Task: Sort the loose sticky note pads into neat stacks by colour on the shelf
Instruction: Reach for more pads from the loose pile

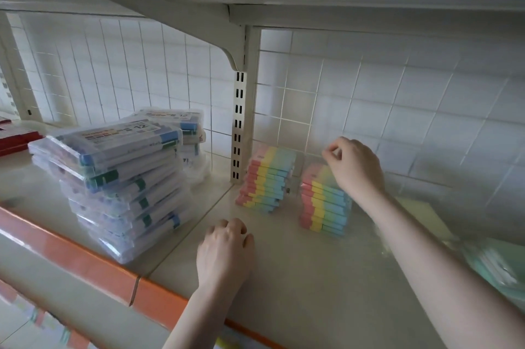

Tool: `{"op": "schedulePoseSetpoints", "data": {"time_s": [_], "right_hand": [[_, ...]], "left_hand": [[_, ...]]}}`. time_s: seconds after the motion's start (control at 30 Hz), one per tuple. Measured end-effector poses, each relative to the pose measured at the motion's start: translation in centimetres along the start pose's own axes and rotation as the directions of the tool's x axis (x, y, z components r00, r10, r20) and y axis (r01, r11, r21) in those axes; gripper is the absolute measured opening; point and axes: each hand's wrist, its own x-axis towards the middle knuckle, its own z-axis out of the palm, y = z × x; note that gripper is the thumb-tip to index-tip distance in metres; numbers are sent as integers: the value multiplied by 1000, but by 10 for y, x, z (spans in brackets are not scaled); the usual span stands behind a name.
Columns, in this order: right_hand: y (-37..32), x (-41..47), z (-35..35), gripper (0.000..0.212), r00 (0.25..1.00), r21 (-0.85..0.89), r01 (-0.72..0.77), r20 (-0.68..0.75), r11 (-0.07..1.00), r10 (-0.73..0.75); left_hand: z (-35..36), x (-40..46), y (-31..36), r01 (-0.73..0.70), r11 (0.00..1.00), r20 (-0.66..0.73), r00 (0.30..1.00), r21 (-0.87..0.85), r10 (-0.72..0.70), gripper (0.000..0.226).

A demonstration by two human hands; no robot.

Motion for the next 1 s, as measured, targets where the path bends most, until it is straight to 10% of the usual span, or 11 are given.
{"op": "schedulePoseSetpoints", "data": {"time_s": [0.47,1.0], "right_hand": [[163,-190,-112,13,948,-333,-219,-293,917,121],[393,-364,-345,10,838,-318,-448,-475,836,269]], "left_hand": [[23,-71,130,-301,938,-88,953,-169,290,22],[113,-301,409,-411,857,31,897,-312,441,24]]}}
